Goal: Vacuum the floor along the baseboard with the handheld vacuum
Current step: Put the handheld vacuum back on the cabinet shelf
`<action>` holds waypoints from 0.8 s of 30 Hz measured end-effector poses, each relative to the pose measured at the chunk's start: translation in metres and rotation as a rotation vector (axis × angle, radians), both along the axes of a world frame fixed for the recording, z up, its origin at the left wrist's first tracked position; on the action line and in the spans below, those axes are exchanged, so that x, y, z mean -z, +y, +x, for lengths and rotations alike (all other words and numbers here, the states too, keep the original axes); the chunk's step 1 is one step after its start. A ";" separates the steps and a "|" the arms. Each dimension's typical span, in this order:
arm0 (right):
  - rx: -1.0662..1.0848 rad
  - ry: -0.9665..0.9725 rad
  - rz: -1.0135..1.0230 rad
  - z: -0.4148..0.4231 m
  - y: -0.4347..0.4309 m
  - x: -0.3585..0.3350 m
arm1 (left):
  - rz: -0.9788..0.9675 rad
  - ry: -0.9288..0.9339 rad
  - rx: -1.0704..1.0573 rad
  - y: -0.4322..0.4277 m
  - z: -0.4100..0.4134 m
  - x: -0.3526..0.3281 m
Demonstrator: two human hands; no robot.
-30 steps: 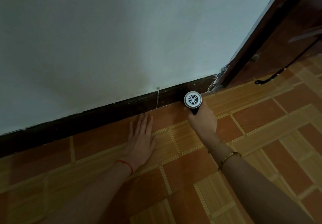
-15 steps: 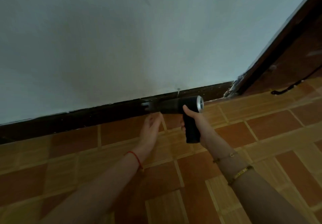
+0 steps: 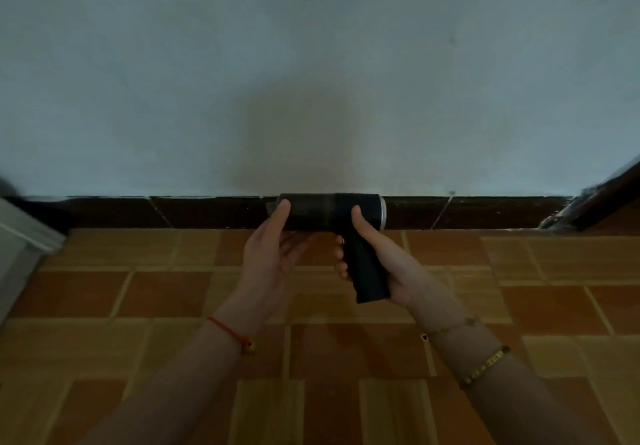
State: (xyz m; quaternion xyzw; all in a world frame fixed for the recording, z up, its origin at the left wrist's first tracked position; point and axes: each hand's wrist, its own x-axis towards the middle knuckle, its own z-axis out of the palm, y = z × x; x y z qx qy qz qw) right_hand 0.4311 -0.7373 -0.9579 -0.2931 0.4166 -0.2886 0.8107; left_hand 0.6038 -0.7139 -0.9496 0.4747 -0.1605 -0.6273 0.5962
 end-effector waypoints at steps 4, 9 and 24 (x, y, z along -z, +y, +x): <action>-0.105 -0.017 -0.015 0.037 0.007 -0.013 | -0.054 -0.052 -0.043 0.021 0.036 -0.013; -0.166 0.002 -0.059 0.064 0.016 -0.021 | -0.096 -0.057 -0.111 0.039 0.057 -0.022; -0.170 0.094 -0.094 0.071 0.012 -0.019 | -0.087 0.002 -0.166 0.040 0.061 -0.018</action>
